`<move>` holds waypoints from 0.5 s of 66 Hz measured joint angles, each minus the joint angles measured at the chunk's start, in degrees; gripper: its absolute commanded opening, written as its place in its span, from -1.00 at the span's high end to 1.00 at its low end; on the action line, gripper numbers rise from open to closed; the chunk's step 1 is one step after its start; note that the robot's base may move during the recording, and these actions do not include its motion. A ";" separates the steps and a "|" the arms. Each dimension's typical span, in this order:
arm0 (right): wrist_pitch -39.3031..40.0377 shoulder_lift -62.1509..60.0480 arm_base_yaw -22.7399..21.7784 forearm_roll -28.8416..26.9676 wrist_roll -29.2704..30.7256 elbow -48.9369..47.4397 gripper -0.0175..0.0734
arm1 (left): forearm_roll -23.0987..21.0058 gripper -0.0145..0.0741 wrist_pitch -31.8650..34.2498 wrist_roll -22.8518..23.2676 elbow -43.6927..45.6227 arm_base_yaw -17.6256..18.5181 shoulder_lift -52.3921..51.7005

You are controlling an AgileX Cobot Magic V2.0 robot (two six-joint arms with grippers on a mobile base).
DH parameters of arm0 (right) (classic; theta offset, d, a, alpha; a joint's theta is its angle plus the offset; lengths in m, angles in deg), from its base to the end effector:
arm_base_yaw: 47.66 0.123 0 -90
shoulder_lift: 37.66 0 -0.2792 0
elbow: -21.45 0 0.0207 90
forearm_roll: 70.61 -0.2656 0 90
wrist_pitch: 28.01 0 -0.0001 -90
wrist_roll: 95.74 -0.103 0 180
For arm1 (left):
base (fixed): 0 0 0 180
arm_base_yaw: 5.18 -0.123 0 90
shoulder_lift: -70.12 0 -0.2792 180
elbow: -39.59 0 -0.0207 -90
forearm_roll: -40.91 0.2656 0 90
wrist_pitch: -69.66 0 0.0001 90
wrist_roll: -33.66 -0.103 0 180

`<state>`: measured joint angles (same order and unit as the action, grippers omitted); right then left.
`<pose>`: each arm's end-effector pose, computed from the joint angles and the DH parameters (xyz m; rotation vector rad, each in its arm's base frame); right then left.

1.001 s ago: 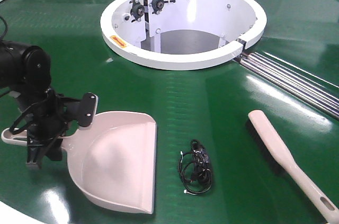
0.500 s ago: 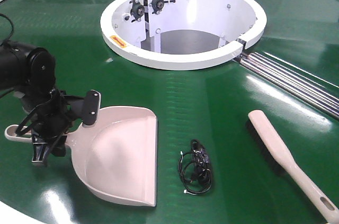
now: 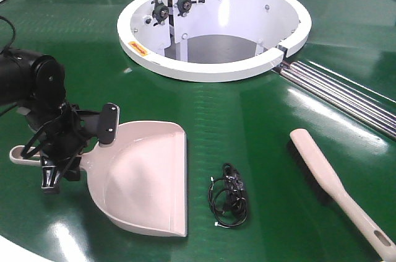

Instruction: Clean and inspect green conveyor with broom and dustpan

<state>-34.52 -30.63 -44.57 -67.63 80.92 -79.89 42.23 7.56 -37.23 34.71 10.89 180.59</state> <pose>0.0890 0.0042 0.1937 -0.0335 1.6089 0.0421 0.3379 -0.0952 0.1867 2.1523 2.2463 0.0603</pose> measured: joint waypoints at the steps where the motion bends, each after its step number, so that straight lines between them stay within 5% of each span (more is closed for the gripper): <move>1: 0.00 0.00 0.00 0.00 0.00 0.00 0.64 | 0.00 0.69 0.00 0.00 0.00 0.00 0.00; 33: 0.00 0.00 0.00 0.00 0.00 0.00 0.64 | -0.05 0.69 0.06 0.00 0.00 0.00 1.77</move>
<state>-34.52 -30.63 -44.57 -67.63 80.92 -79.89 42.18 7.62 -37.23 34.71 10.89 182.37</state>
